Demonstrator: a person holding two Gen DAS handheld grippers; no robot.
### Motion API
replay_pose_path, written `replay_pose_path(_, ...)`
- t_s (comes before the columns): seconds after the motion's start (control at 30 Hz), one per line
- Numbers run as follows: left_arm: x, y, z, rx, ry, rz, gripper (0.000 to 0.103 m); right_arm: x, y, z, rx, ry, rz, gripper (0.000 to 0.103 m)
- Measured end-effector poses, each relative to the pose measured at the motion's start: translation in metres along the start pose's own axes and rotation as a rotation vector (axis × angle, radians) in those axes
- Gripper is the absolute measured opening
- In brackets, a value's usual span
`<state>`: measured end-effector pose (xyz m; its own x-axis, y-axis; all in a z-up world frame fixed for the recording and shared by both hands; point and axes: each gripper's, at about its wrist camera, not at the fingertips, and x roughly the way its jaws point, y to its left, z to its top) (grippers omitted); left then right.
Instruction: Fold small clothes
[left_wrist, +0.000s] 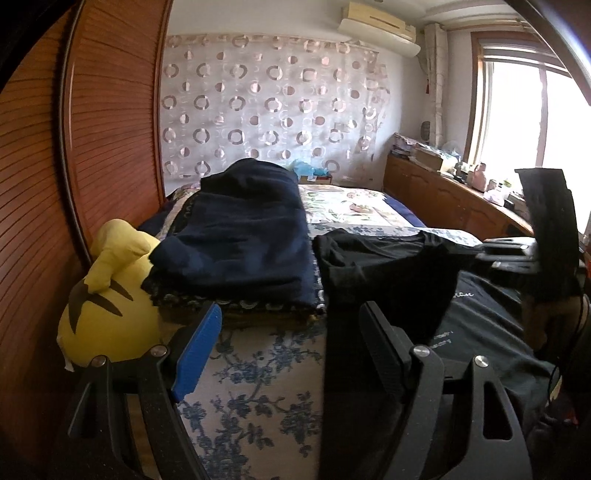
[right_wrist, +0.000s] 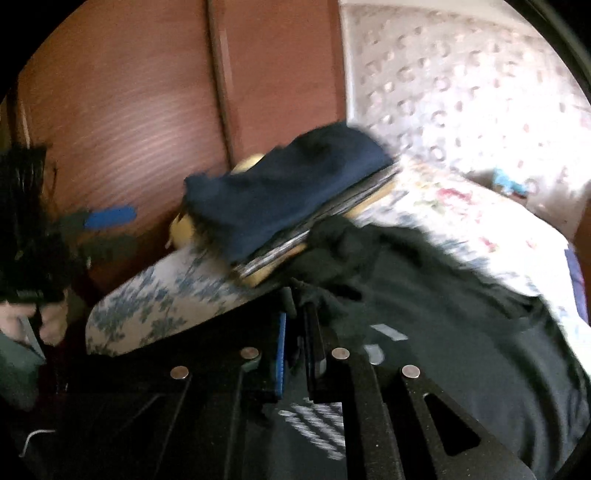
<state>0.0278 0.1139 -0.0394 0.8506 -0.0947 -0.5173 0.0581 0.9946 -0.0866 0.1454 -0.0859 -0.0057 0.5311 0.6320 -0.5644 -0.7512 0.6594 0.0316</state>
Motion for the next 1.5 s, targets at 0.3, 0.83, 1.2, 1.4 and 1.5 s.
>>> replay_pose_path(0.3, 0.008, -0.022, 0.002, 0.036, 0.016, -0.03, 0.078, -0.022, -0.042, -0.075, 0.177, 0.056, -0.161, 0.009)
replay_pose_path(0.83, 0.009, -0.028, 0.001, 0.042, 0.029, -0.041, 0.078, 0.044, -0.003, -0.051, -0.01, 0.083, -0.041, 0.042)
replay_pose_path(1.2, 0.012, -0.031, -0.004, 0.037, 0.047, -0.052, 0.078, 0.109, -0.004, -0.037, -0.094, 0.193, -0.01, 0.016)
replay_pose_path(1.4, 0.019, -0.035, -0.003, 0.045, 0.061, -0.06, 0.078, 0.084, -0.036, -0.024, 0.027, 0.107, 0.007, 0.006)
replay_pose_path(1.5, 0.022, -0.04, -0.001, 0.059, 0.065, -0.062, 0.078, 0.076, -0.07, -0.023, 0.159, 0.039, -0.114, 0.006)
